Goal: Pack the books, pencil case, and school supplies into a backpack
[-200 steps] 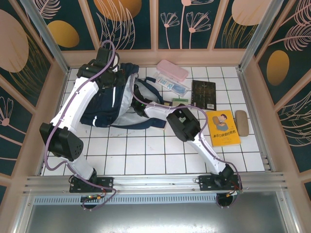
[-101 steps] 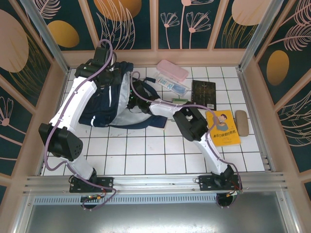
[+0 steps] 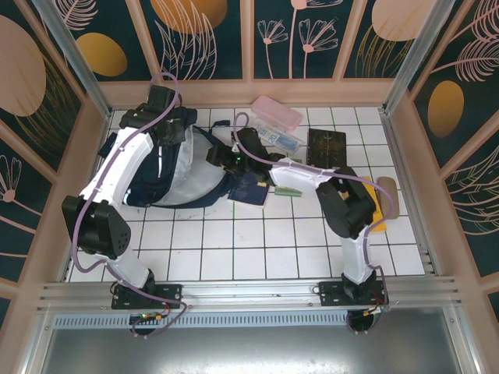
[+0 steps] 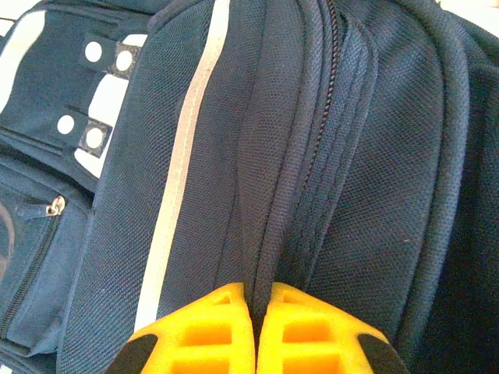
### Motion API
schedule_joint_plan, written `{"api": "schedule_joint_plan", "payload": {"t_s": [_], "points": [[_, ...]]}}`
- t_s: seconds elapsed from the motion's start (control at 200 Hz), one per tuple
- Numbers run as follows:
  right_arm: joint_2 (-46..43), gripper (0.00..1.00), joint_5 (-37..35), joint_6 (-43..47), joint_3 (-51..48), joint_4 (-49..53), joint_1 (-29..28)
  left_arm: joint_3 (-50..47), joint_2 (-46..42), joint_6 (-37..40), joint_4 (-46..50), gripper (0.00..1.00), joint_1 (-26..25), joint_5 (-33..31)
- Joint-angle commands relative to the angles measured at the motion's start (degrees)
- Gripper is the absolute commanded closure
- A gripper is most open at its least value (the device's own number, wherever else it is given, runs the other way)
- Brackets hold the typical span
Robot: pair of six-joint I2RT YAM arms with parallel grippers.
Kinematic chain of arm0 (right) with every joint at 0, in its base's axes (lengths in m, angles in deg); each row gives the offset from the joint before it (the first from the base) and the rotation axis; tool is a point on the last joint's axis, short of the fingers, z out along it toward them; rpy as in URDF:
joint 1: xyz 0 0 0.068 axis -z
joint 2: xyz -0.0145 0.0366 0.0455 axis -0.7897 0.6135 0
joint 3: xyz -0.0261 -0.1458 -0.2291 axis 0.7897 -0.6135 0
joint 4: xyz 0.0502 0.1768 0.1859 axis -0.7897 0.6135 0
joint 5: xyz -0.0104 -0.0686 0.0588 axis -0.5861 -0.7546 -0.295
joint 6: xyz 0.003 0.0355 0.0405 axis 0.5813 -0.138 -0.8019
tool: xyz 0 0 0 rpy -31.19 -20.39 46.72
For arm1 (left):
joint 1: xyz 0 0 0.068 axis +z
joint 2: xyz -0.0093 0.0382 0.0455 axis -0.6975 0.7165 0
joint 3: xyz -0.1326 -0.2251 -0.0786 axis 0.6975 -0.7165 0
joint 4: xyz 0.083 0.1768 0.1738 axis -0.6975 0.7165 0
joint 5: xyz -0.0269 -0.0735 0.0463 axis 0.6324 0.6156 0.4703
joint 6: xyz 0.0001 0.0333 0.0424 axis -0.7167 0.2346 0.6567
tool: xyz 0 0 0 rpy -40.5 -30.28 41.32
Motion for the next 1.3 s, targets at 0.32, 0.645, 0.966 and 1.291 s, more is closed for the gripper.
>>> {"api": "schedule_joint_plan", "payload": {"t_s": [0.32, 0.645, 0.966, 1.291], "points": [[-12.9, 0.56, -9.6, 7.4, -20.3, 6.8, 4.7, -6.7, -0.1, 1.5, -5.6, 0.85, 0.7, 0.9], [-6.9, 0.76, -8.8, 10.6, -21.8, 7.5, 4.5, -12.8, -3.5, -7.2, -11.8, 0.59, 0.0, 15.8], [-13.0, 0.79, -10.3, 13.6, -31.0, 11.6, 4.8, -27.5, -9.0, -21.9, -26.9, 0.55, -9.5, 24.0], [-23.0, 0.69, -12.2, 13.1, -30.5, 15.2, 4.8, -30.7, -1.6, -26.9, -33.5, 0.53, -20.3, 24.0]]}}
